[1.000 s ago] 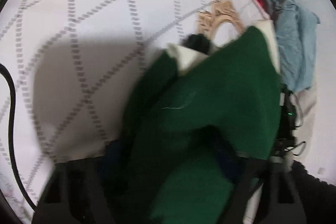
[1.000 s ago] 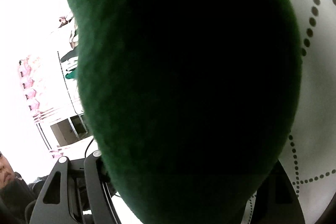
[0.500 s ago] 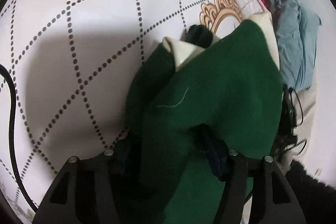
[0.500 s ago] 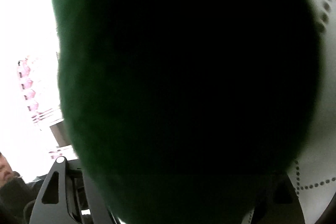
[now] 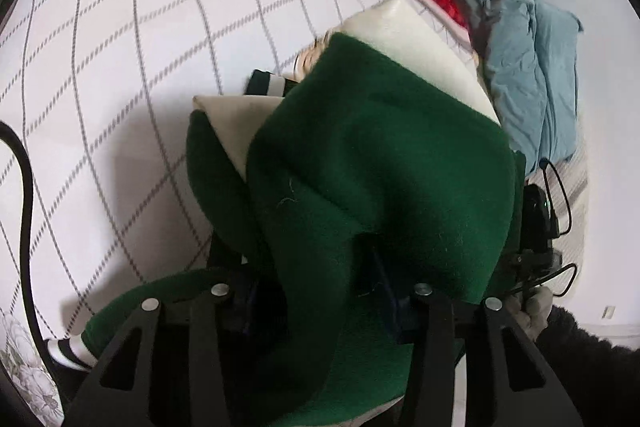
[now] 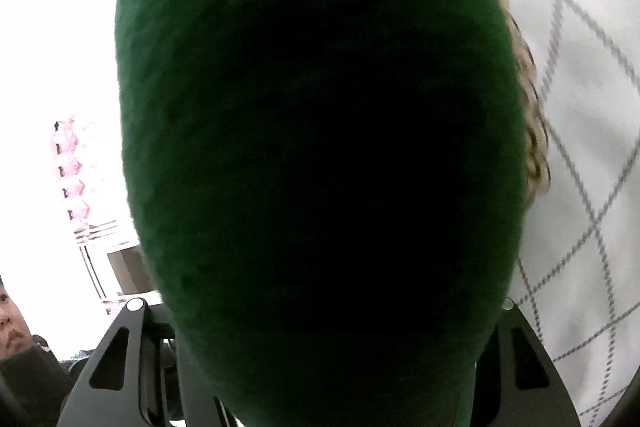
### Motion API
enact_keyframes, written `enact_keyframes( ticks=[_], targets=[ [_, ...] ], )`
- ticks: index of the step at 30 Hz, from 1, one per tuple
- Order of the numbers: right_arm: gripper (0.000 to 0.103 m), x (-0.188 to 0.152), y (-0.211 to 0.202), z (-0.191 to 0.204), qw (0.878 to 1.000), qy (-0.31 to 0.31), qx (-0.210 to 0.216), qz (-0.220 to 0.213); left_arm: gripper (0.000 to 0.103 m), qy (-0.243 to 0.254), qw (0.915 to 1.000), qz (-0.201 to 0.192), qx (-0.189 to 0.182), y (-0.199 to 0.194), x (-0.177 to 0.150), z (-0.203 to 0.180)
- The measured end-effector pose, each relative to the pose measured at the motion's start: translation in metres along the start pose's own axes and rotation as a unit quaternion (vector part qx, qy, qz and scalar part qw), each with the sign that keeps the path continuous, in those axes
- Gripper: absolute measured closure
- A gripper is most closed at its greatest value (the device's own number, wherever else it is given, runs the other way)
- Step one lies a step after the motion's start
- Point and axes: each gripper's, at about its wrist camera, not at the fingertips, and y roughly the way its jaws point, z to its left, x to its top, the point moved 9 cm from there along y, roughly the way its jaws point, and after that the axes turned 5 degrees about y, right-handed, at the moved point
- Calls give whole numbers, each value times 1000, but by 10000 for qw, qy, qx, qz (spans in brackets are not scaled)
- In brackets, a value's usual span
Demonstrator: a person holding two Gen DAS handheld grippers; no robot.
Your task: Fold large clothes
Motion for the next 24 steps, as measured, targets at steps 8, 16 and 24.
enact_keyframes(
  ticks=[8, 16, 24],
  targets=[
    [43, 73, -9, 64, 9994, -87, 99, -334, 61, -3, 9991, -396, -146, -8, 98, -32],
    [43, 225, -28, 125, 9979, -222, 14, -613, 61, 149, 9984, -504, -221, 21, 240, -58],
    [44, 388, -34, 132, 9942, -53, -757, -761, 61, -221, 9993, -255, -142, 75, 339, -11]
  ],
)
